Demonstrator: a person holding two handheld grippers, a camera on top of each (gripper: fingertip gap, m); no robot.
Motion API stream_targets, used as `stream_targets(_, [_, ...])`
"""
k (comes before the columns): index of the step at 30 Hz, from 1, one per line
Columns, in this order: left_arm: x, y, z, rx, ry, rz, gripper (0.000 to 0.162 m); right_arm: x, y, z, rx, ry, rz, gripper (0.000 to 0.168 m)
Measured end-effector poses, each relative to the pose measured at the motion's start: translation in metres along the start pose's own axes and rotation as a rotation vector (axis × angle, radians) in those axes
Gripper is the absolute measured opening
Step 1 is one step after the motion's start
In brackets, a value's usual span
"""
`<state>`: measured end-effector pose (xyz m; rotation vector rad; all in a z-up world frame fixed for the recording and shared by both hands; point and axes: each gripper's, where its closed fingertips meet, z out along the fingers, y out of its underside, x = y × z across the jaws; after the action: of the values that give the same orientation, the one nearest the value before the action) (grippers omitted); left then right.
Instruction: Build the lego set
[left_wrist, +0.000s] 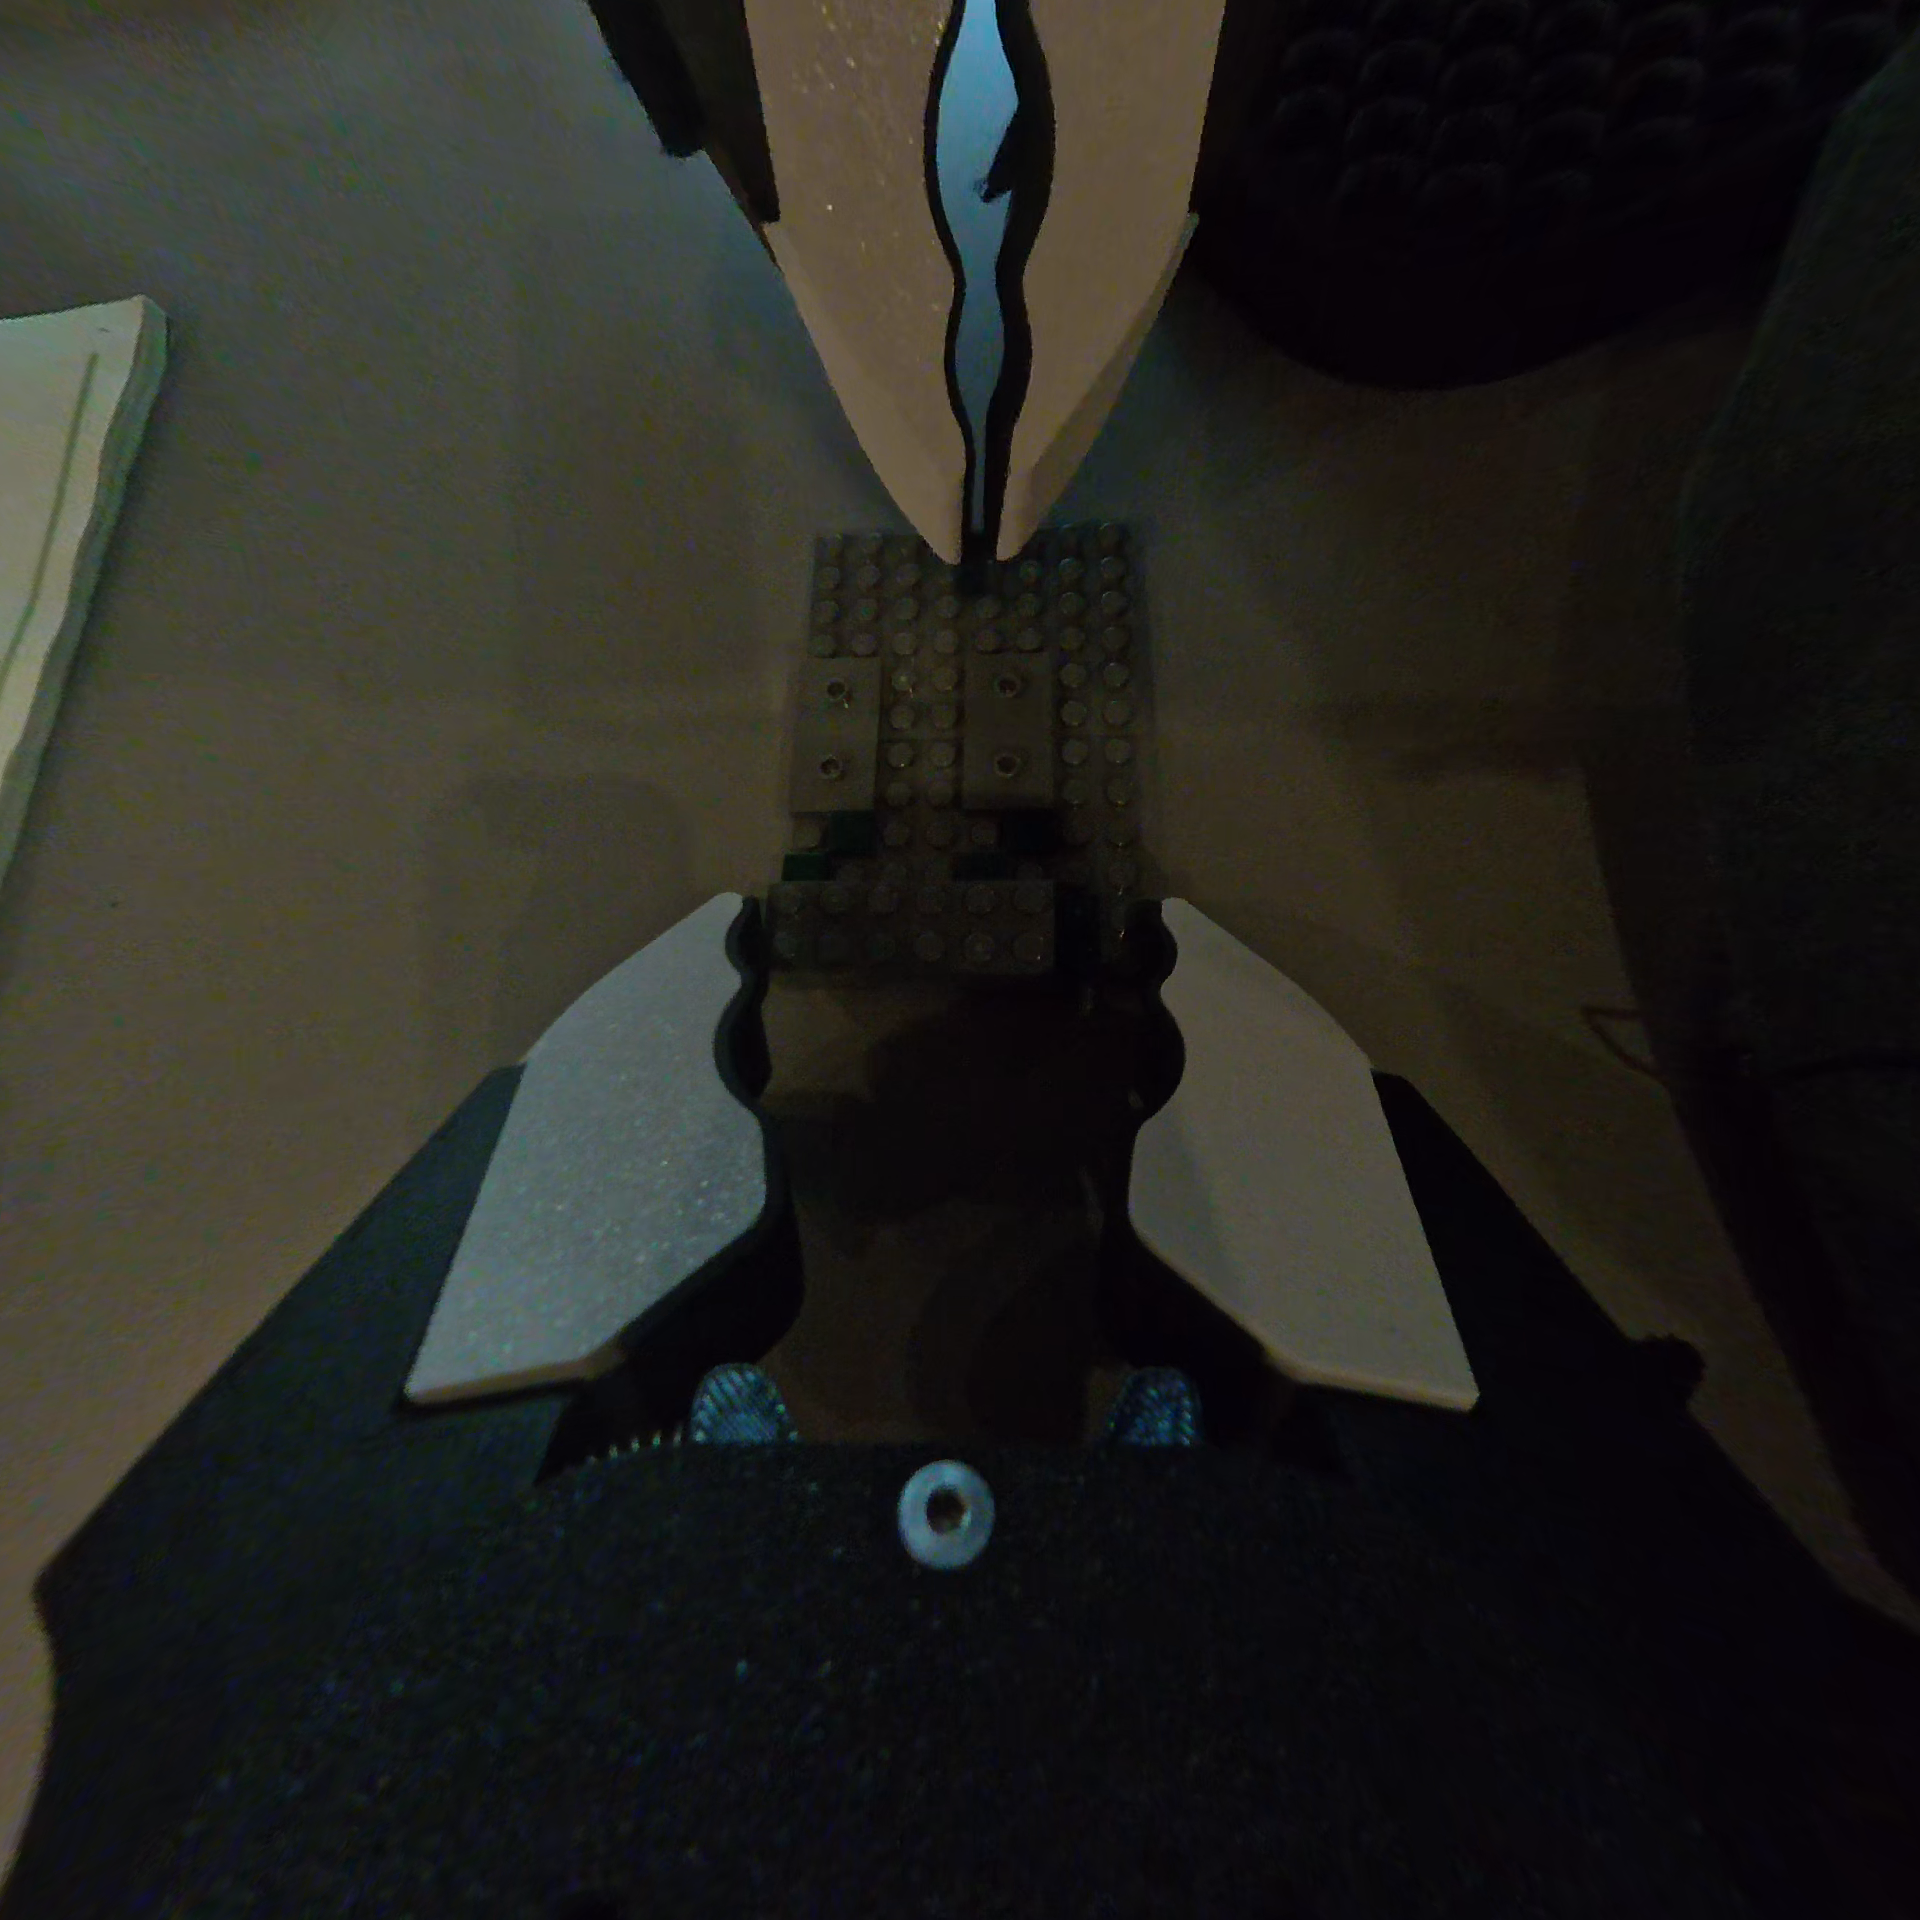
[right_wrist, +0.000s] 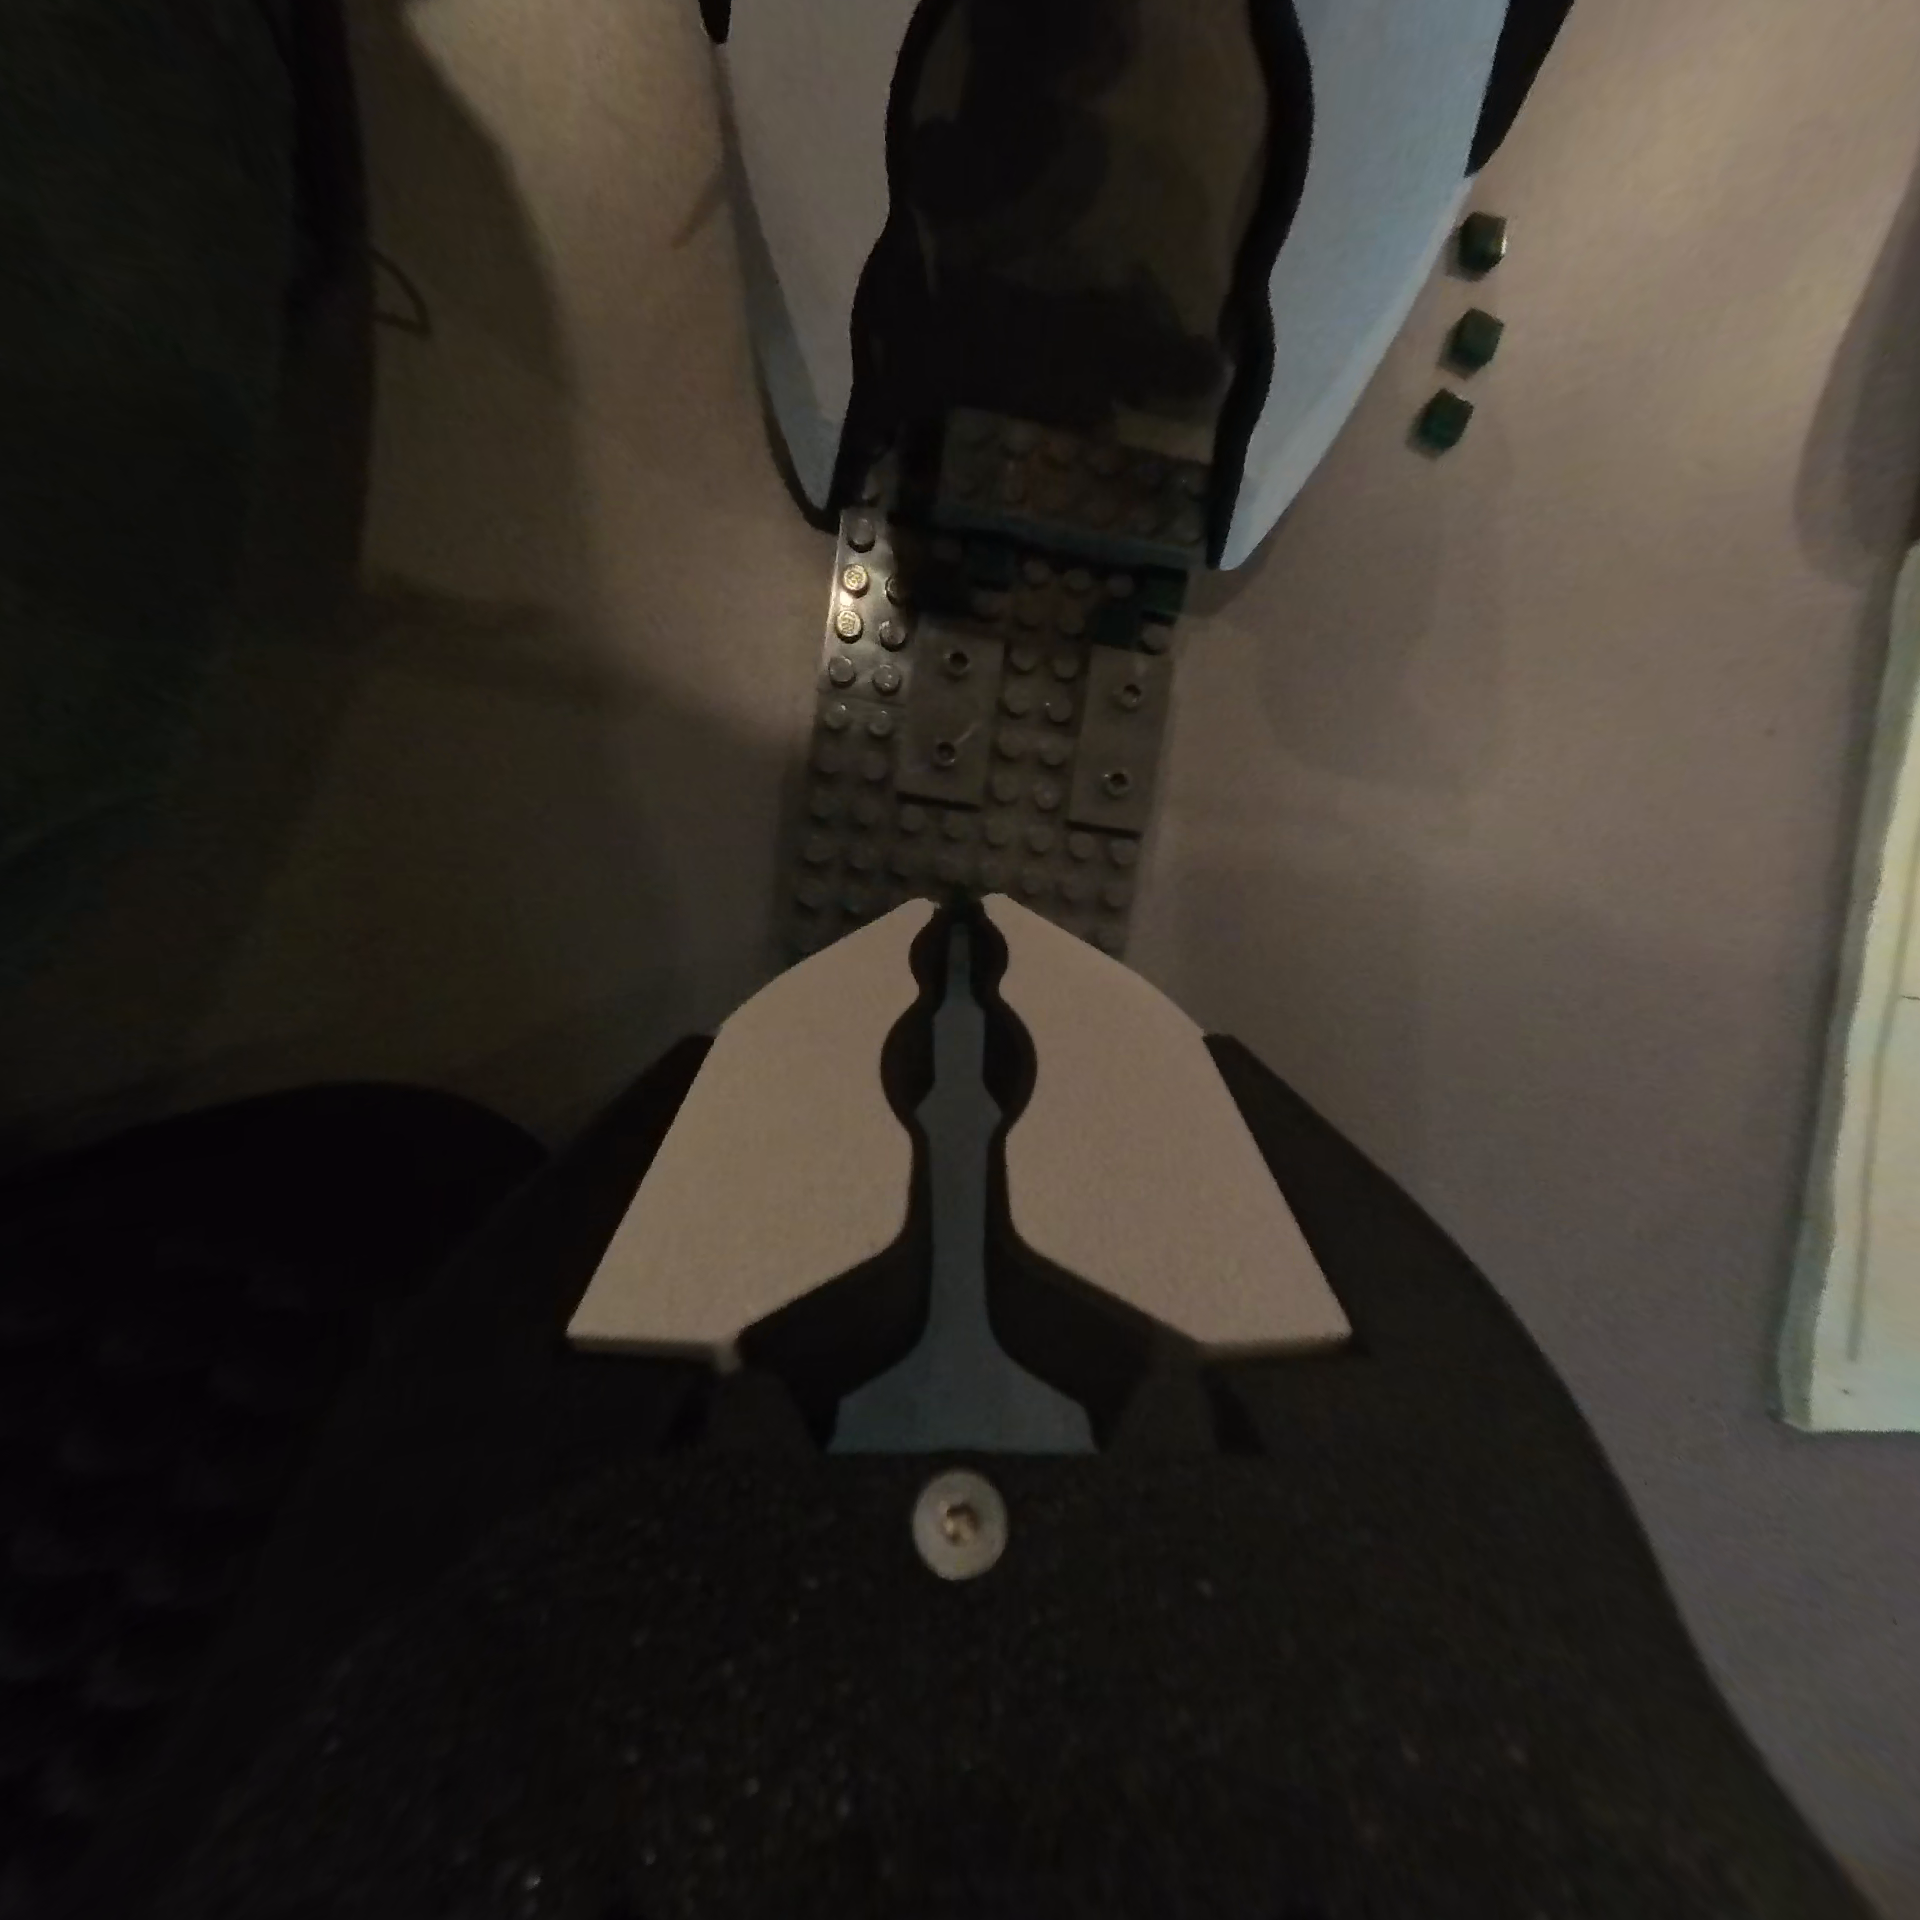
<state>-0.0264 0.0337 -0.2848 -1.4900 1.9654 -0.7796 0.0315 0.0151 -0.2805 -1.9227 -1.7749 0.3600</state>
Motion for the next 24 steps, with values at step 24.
stream_targets(24, [0.0000, -0.0003, -0.0005, -0.003, -0.004, 0.007, 0.069, -0.0022, -0.0005, 0.0017, 0.034, -0.092, 0.132, 0.010])
